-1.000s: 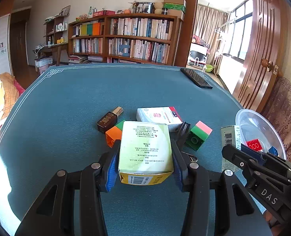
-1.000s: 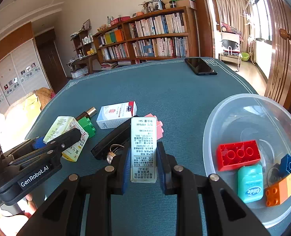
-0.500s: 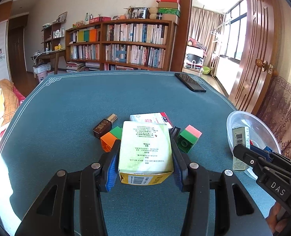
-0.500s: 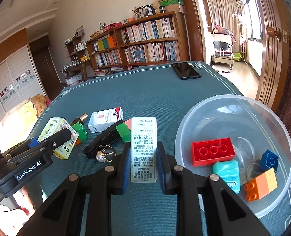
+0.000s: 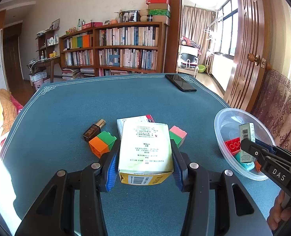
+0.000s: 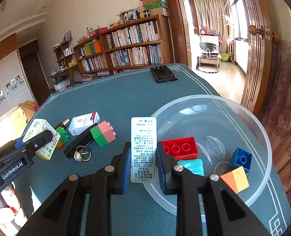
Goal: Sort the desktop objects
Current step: 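Carry both boxes over the bowl and open the left tool to drop the yellow-green box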
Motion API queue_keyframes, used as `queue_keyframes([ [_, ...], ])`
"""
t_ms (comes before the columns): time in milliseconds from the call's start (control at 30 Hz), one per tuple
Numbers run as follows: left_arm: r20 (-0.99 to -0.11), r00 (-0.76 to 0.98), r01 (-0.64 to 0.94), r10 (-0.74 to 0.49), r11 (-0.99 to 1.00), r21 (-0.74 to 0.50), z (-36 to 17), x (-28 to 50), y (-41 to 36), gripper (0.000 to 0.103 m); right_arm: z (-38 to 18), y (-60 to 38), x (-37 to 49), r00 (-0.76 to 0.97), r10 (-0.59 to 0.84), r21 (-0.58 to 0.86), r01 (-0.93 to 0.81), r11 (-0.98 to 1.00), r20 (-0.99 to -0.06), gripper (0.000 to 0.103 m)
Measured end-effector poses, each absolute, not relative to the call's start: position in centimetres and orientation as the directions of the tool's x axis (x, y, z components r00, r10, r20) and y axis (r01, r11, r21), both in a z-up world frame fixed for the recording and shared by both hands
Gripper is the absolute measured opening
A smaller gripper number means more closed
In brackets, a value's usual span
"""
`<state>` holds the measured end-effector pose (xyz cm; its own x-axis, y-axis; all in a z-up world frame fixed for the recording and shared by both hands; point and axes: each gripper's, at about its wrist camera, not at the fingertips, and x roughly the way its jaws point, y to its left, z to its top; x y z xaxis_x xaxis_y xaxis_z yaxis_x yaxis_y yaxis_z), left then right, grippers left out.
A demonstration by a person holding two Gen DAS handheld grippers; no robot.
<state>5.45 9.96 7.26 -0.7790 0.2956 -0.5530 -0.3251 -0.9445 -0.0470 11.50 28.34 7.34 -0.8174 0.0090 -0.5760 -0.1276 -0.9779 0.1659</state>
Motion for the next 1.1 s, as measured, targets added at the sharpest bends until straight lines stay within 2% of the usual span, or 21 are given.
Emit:
queue_keyframes([
  [1100, -0.535, -0.733, -0.489, 0.42, -0.872, -0.016, 8.9, 6.5, 19.1, 0.049, 7.3, 37.2, 11.3, -0.791, 0.167, 0.179, -0.329, -0.927, -0.588, 0.027],
])
